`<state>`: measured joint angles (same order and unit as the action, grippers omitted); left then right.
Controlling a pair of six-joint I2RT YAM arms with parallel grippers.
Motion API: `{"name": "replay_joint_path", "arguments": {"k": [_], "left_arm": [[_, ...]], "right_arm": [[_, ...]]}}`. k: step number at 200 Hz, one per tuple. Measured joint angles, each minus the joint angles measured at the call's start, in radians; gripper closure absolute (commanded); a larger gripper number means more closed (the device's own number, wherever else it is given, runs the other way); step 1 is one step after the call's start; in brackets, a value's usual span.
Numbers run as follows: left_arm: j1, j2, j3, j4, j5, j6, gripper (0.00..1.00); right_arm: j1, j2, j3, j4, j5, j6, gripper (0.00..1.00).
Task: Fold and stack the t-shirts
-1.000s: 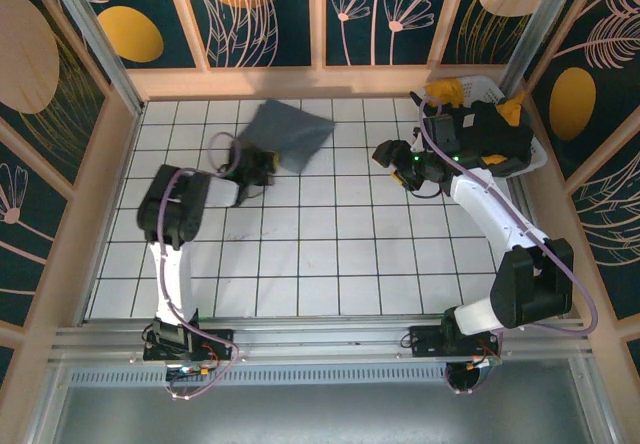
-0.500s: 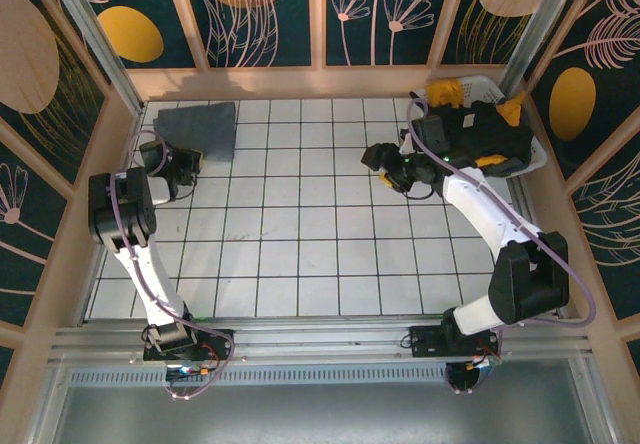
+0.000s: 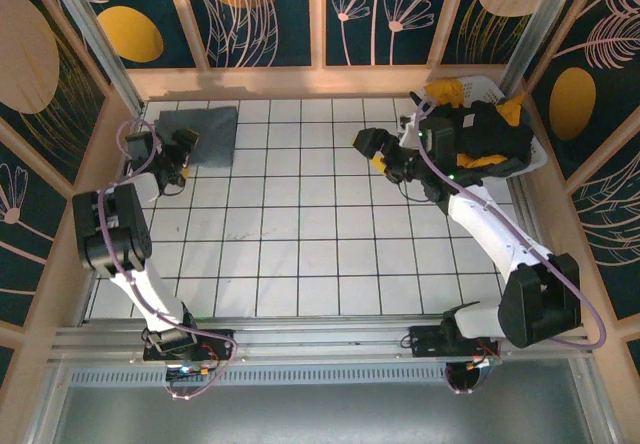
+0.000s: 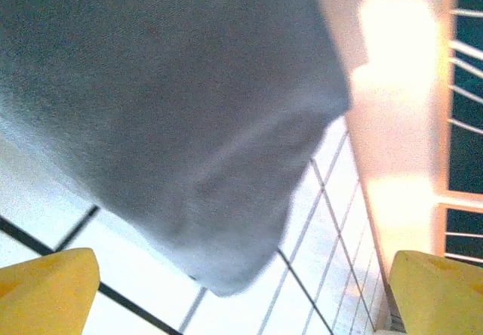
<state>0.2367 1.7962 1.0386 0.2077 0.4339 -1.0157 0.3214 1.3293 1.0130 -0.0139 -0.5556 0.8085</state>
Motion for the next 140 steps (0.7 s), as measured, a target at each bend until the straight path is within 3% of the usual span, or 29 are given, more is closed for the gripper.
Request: {"name": "replay_joint_path", "arguments": {"k": [29,48,78,111,140], "left_arm": [[-0.059,-0.248,-0.01,-0.134,-0.077,0.055,0.01],[-0.138,-0.41,-0.042,-0.2,-0.181,0.074,0.01],[-0.234,-0.636,-0.166,-0.271,-0.45,0.077,0.01],[-0.237,-0.8,-0.494,-0.087,-0.69,0.291,0.01],[-0.237,-0.742,-0.687,0.096,-0.781,0.486,0.01]], "right_arm": [[-0.105,-0.043,-0.016,0.031,0.002,0.009,0.01],[-0.199,-0.06,0.006,-0.042,0.051,-0.035,0.01],[-0.261,-0.124,-0.037,-0.116,0.333,-0.164,0.01],[-0.242,-0.31,-0.457,0.232,0.654,-0.446,0.01],[-0.243,-0.143,-0.584,0.402,0.776,-0.652,0.01]]}}
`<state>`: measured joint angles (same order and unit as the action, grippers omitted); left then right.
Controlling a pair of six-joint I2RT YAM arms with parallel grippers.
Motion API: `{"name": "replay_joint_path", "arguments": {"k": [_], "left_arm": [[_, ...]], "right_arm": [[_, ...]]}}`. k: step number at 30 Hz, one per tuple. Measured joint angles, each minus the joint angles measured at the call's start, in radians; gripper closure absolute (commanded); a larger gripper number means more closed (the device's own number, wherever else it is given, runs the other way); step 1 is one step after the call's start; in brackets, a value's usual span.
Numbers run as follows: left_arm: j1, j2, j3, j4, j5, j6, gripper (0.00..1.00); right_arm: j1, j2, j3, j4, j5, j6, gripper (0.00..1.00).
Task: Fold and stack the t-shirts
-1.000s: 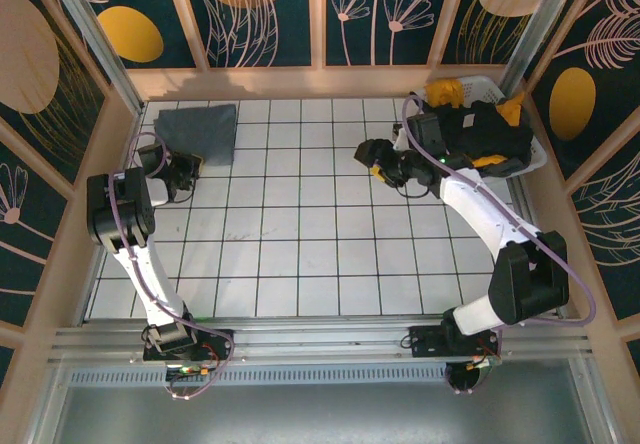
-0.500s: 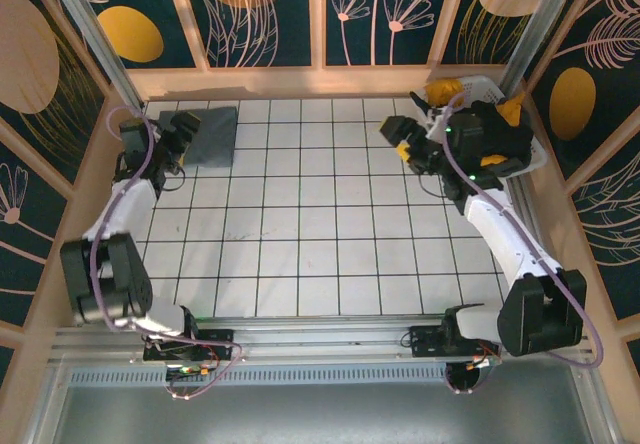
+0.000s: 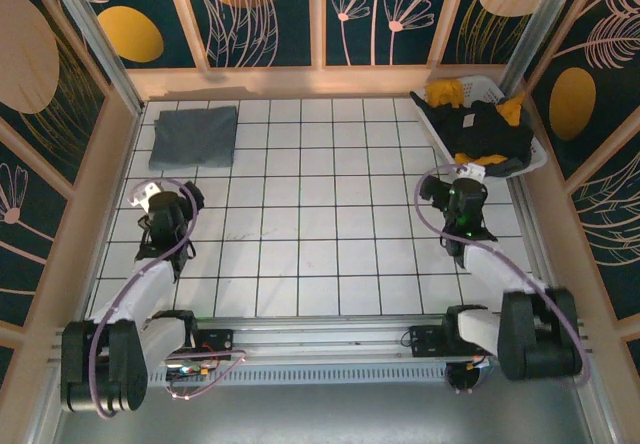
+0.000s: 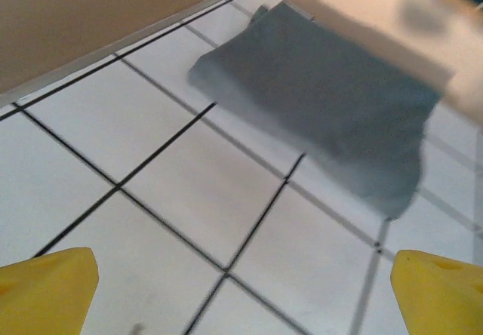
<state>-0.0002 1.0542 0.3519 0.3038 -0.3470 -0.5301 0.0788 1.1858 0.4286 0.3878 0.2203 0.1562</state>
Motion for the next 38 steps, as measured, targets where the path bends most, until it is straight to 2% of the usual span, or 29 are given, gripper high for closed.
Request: {"name": "replay_joint_path", "arguments": {"k": [7,10,14,18,21,27,38], "left_arm": [[0.0,0.326,0.02,0.322,-0.034,0.202,0.01],[0.0,0.443,0.071,0.398,-0.029,0.261,0.01],[0.0,0.483,0.103,0.481,0.004,0.317,0.01],[0.0,0.389,-0.147,0.812,0.029,0.345,0.01],[0.0,0.429,-0.268,0.98,0.029,0.357,0.01],[-0.002,0.47,-0.145,0.981,0.06,0.378,0.01],[-0.002,0.47,-0.14,0.985,0.063,0.389,0.01]], "right_arm": [[-0.038,0.241,-0.024,0.304,0.006,-0.095,0.01],[-0.061,0.336,-0.014,0.38,-0.032,-0.103,0.01],[-0.086,0.354,-0.049,0.468,-0.084,-0.108,0.01],[-0.098,0.333,-0.207,0.7,-0.134,-0.117,0.01],[-0.1,0.34,-0.261,0.782,-0.15,-0.122,0.01],[-0.1,0.347,-0.204,0.814,-0.17,-0.126,0.01],[-0.104,0.347,-0.204,0.814,-0.201,-0.127,0.01]]}}
